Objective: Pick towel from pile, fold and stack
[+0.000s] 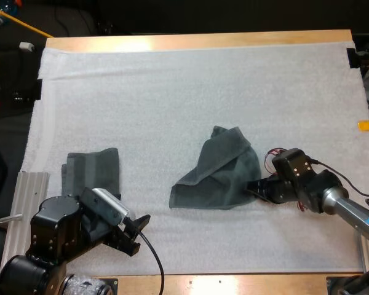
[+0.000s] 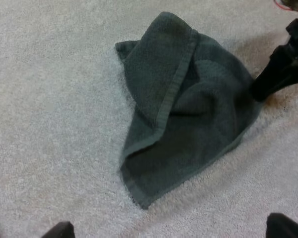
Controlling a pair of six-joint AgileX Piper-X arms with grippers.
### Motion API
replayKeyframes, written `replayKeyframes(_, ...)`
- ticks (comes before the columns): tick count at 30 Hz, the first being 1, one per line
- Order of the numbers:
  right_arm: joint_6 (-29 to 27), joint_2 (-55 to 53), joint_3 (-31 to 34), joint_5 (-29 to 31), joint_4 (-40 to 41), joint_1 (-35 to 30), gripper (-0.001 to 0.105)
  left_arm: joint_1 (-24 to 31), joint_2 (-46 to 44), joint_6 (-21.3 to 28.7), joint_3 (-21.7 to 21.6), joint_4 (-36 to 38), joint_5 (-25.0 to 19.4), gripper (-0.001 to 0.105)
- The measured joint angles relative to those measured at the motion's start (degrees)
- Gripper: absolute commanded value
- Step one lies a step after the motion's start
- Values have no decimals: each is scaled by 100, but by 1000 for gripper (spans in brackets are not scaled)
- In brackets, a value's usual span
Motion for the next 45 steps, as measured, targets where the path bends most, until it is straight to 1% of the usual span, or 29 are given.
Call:
replayKeyframes(4, -100, -532, -206, 532, 566, 0, 0, 0, 19, 0, 0, 0, 0, 71)
replayKeyframes(11, -509, -1196, -680, 990, 1942, 10, 0, 0, 19, 0, 0, -113, 0, 71)
replayKeyframes(13, -583, -1274, -713, 1203, 2210, 114, 0, 0, 19, 0, 0, -144, 18, 71)
replayKeyframes(16, -593, -1307, -711, 1361, 2390, 413, 0, 0, 19, 0, 0, -157, 121, 71)
replayKeyframes(17, -593, -1307, -711, 1376, 2401, 552, 1, 0, 19, 0, 0, -157, 130, 71)
replayKeyframes(18, -593, -1307, -711, 1381, 2402, 689, 4, 0, 19, 0, 0, -157, 131, 71)
replayKeyframes(19, -593, -1307, -711, 1390, 2415, 814, 9, 0, 19, 0, 0, -158, 131, 71)
replayKeyframes(20, -593, -1307, -711, 1396, 2421, 904, 17, 0, 19, 0, 0, -166, 131, 71)
replayKeyframes(21, -593, -1307, -711, 1413, 2439, 985, 30, 0, 19, 0, 0, -164, 131, 71)
replayKeyframes(22, -590, -1307, -711, 1426, 2475, 1052, 40, 0, 19, 0, 0, -164, 131, 71)
replayKeyframes(23, -562, -1307, -711, 1440, 2518, 1100, 54, 0, 19, 0, 0, -164, 131, 71)
replayKeyframes(24, -535, -1307, -721, 1441, 2578, 1132, 71, 0, 19, 0, 0, -164, 131, 71)
replayKeyframes(25, -527, -1307, -744, 1453, 2665, 1165, 81, 0, 19, 0, 0, -164, 132, 71)
replayKeyframes(26, -528, -1307, -783, 1459, 2780, 1187, 86, 0, 19, 0, 0, -164, 145, 71)
replayKeyframes(27, -528, -1316, -825, 1506, 2903, 1216, 87, 0, 19, 0, 0, -164, 161, 71)
replayKeyframes(33, -566, -1472, -913, 2254, 3376, 1188, 87, 0, 19, 0, 0, -164, 235, 71)
replayKeyframes(37, -570, -1476, -865, 2312, 3343, 964, 86, -1, 19, 0, 0, -164, 250, 71)
replayKeyframes(38, -579, -1476, -814, 2268, 3292, 851, 84, -13, 19, 0, 0, -164, 250, 71)
replayKeyframes(41, -612, -1476, -628, 2013, 3135, 453, 72, -212, 19, 0, 0, -164, 250, 71)
replayKeyframes(45, -742, -1476, -408, 1931, 2983, -61, 50, -575, 19, 0, 0, -164, 258, 71)
